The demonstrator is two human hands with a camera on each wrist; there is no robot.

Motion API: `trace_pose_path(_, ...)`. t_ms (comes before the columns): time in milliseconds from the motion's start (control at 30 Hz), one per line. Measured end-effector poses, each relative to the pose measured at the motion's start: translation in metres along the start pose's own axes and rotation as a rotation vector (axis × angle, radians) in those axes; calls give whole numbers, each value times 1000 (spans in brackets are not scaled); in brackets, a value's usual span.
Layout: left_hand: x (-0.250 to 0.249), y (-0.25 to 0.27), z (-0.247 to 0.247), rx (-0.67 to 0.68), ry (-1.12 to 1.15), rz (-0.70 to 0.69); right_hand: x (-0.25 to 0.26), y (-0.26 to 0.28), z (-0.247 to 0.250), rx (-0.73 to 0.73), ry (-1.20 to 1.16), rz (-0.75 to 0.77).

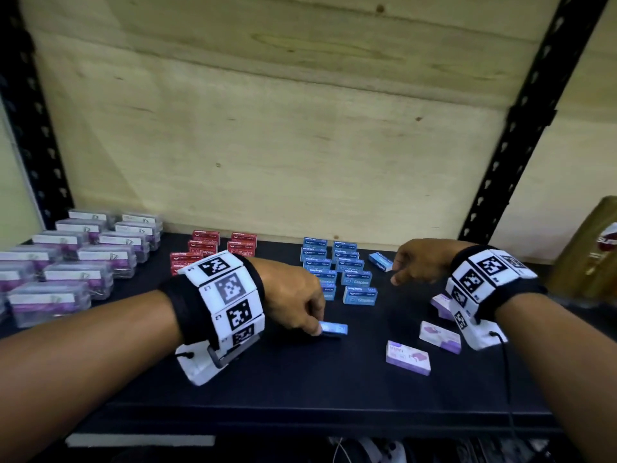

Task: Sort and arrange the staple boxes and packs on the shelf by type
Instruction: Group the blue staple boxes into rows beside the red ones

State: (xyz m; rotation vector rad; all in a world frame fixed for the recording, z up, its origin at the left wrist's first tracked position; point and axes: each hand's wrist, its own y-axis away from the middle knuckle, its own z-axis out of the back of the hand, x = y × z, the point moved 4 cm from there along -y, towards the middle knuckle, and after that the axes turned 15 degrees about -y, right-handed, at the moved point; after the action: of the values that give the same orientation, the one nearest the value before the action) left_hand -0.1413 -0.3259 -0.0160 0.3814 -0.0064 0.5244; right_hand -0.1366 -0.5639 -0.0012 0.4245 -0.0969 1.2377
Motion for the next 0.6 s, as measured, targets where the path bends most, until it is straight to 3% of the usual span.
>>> trace_pose_path(367, 25, -6, 3, -37, 7, 43, -4, -69, 2, 5, 130, -58)
trace_pose_path(600, 23, -8, 2, -18, -27, 64, 0, -80, 3, -37, 200, -67)
